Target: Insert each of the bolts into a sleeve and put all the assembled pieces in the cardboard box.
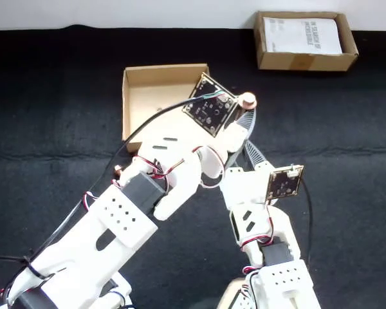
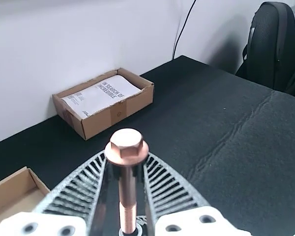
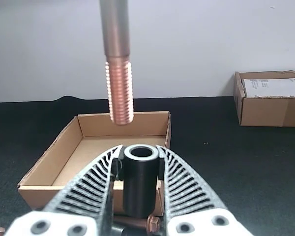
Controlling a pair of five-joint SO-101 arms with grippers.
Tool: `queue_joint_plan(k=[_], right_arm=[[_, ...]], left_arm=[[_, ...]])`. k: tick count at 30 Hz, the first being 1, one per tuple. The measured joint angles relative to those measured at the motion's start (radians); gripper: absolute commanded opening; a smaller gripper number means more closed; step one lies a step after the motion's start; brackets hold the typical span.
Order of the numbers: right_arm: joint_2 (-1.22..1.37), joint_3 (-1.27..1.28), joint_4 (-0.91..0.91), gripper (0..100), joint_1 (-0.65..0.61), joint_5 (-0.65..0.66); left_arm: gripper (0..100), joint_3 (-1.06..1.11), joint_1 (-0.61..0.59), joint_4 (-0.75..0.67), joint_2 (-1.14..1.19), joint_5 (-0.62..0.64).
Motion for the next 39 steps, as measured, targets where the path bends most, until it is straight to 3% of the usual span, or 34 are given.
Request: queue_joint_plan(k=[31,33,39], right_arm=[[0.000,0.000,0.000,0.8,0.000,0.000],[0.000,0.000,0.000,0.8,-0.002,0.000],[0.000,0.000,0.000,0.8,0.002,0.040]], left_arm=[[1,-0.014,0.000,0.018,0.129,0.000],[4,-0.014,-0.002,0.068,0.129,0.000],[25,-0.015,-0.020,0.229,0.127,0.000]])
